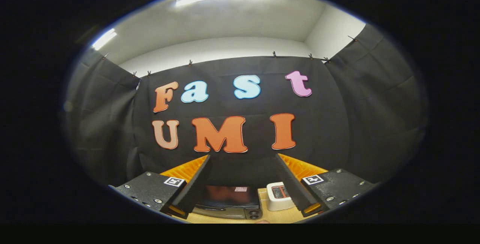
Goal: Open the toaster oven, put the food inside, and close the toaster oven door.
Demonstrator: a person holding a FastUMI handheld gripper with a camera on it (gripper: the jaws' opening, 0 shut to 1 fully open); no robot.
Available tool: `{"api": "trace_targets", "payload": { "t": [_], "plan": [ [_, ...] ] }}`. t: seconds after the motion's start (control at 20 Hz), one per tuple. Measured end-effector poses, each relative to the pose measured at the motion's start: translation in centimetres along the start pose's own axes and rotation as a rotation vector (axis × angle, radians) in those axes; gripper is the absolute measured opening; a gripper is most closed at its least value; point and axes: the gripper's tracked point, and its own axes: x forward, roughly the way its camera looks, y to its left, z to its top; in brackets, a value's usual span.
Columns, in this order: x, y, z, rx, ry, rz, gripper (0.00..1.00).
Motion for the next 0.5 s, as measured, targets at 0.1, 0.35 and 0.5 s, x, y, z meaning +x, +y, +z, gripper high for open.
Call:
{"api": "trace_targets", "payload": {
  "t": [0.1, 0.35, 0.5],
  "plan": [
    [-0.03, -0.25, 0.17, -0.005, -0.005, -0.006, 0.98],
    [-0.08, -0.57, 0.44, 0.002, -0.006, -0.013, 0.98],
    [-0.11, 0.06, 0.29, 0.012, -0.003, 0.004, 0.98]
  ]
}}
